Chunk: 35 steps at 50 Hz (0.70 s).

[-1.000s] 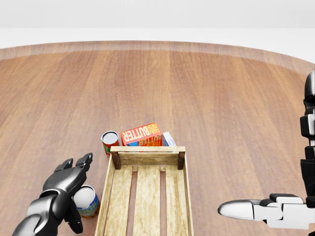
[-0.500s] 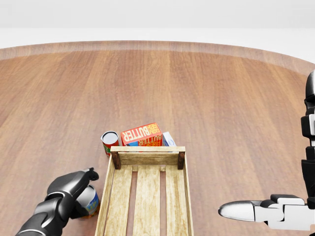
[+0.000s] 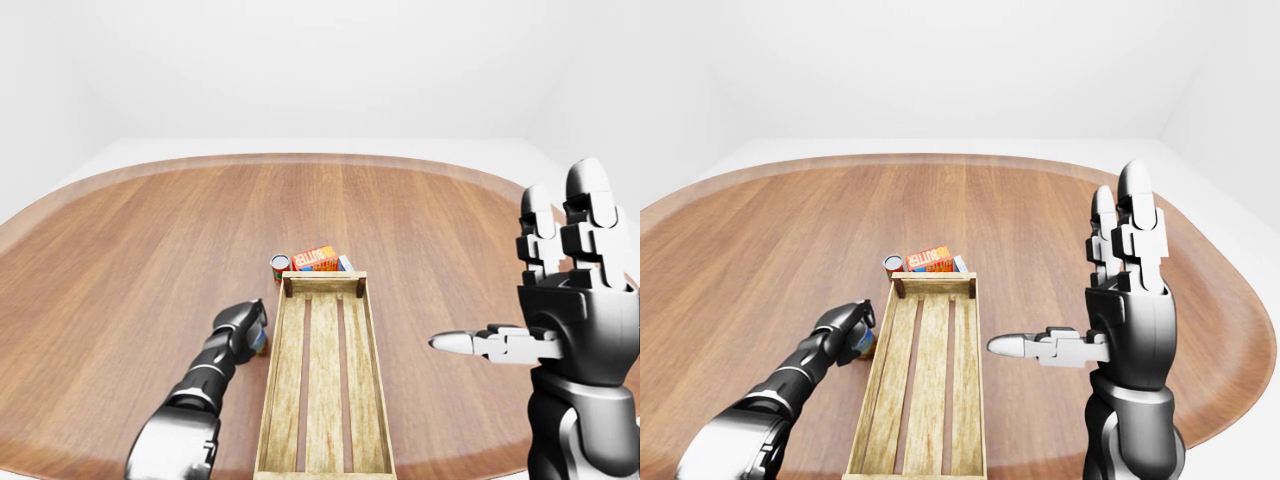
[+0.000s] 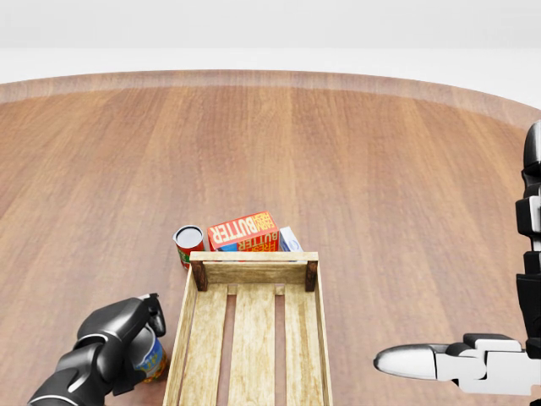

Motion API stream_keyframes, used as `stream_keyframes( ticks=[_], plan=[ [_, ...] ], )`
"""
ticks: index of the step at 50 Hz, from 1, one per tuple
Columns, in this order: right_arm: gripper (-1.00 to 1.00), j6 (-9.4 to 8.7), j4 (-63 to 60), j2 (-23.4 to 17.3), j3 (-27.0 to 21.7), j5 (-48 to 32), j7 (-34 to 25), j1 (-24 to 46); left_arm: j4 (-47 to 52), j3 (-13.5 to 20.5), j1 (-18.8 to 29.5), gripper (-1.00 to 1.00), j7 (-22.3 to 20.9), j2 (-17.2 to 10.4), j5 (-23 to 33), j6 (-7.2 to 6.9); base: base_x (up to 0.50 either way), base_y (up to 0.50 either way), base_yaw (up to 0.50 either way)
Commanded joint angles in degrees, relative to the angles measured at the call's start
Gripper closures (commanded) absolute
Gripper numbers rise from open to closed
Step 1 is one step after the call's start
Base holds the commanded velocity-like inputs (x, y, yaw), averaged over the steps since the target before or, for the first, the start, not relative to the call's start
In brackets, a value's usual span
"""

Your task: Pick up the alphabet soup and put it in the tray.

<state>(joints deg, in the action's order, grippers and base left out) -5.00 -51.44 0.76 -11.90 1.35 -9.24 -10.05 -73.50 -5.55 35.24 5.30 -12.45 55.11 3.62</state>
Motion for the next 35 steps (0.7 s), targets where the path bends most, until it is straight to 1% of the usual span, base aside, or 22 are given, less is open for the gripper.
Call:
stream_keyframes(
  ticks=[1,3,4,5,6,7,8,9,10,11,12,13,14,15,19,23,24,25,27,31,35],
  plan=[
    [-1.0,0.0,0.2,-0.1,-0.3,0.2,0.1,0.1,3.8,1.9,0.3,1.0,1.1,-2.2,0.7,-1.66,0.0,0.0,0.0],
    [-1.0,0.0,0.3,-0.1,-0.3,0.2,0.1,0.2,7.3,2.2,-0.7,1.0,0.1,-3.0,0.4,-2.18,0.0,0.0,0.0],
    [-1.0,0.0,0.1,-0.1,-0.3,0.3,0.1,0.3,14.5,3.0,-3.2,1.0,-2.3,-3.7,-0.5,-2.29,0.0,0.0,0.0],
    [-1.0,0.0,0.1,-0.1,-0.2,0.1,0.2,0.3,20.8,3.8,-5.7,1.0,-5.0,-3.6,-1.1,-3.43,0.0,0.0,0.0],
    [-1.0,0.0,0.1,-0.1,0.0,0.1,0.2,0.3,26.1,4.2,-7.8,1.0,-7.0,-3.6,-0.8,-4.85,0.0,0.0,0.0],
    [-1.0,0.0,0.3,-0.1,0.2,-0.1,0.3,0.2,32.0,4.5,-10.1,1.0,-8.3,-3.6,0.5,-6.67,0.0,0.0,0.0],
    [-1.0,0.0,0.6,0.0,0.6,-0.3,0.4,0.2,39.0,5.4,-12.7,1.0,-10.6,-3.5,1.2,-8.62,0.0,0.0,0.0],
    [-1.0,0.0,0.5,-0.1,0.7,-0.3,0.4,0.1,45.6,6.3,-14.3,1.0,-14.1,-3.4,1.9,-8.62,0.0,0.0,0.0],
    [-1.0,0.0,0.2,-0.1,0.5,-0.2,0.3,0.1,53.9,7.2,-16.7,1.0,-17.3,-3.5,4.1,-8.62,0.0,0.0,0.0],
    [-1.0,0.0,-0.3,-0.1,0.4,-0.1,0.3,0.1,55.3,7.7,-18.3,1.0,-16.5,-3.2,4.9,-8.62,0.0,0.0,0.0],
    [-1.0,0.0,-0.3,-0.1,0.4,-0.1,0.3,0.1,55.4,7.9,-18.4,1.0,-16.5,-3.0,5.2,-8.62,0.0,0.0,0.0],
    [-1.0,0.0,-0.4,-0.1,0.2,0.0,0.3,0.2,58.9,8.7,-19.4,1.0,-16.8,-3.1,7.0,-8.62,0.0,0.0,0.0],
    [-1.0,0.0,-0.4,-0.1,0.2,0.0,0.2,0.2,60.0,9.3,-19.7,1.0,-17.2,-2.9,7.2,-8.62,0.0,0.0,0.0],
    [-1.0,0.0,-0.4,-0.1,0.1,0.1,0.2,0.2,62.0,10.0,-20.0,1.0,-18.6,-2.7,6.7,-8.62,0.0,0.0,0.0],
    [-1.0,0.0,-0.6,-0.1,0.0,0.0,0.2,0.2,67.0,11.1,-21.4,1.0,-21.2,-2.3,6.9,-8.62,0.0,0.0,0.0],
    [-1.0,0.0,-0.2,-0.1,0.1,0.0,0.3,0.3,72.0,11.8,-23.2,1.0,-22.8,-1.7,8.2,-8.62,0.0,0.0,0.0],
    [-1.0,0.0,-0.3,-0.1,0.1,0.0,0.3,0.3,72.8,11.9,-23.5,1.0,-22.6,-1.7,8.8,-8.62,0.0,0.0,0.0],
    [-1.0,0.0,-0.2,-0.1,0.1,0.0,0.3,0.3,75.6,12.2,-24.5,1.0,-23.9,-1.3,8.6,-8.62,0.0,0.0,0.0],
    [-1.0,0.0,-0.2,-0.1,0.2,0.0,0.4,0.2,78.9,12.5,-25.8,1.0,-24.9,-0.9,9.4,-8.62,0.0,0.0,0.0],
    [-1.0,0.0,-0.5,0.0,-0.1,0.1,0.3,0.1,87.1,13.0,-28.6,1.0,-29.2,0.3,9.5,-8.62,0.0,0.0,0.0],
    [-1.0,0.0,-0.7,0.0,-0.4,0.4,0.2,0.2,90.9,12.7,-30.5,1.0,-30.8,1.8,10.4,-8.62,0.0,0.0,0.0]
  ],
)
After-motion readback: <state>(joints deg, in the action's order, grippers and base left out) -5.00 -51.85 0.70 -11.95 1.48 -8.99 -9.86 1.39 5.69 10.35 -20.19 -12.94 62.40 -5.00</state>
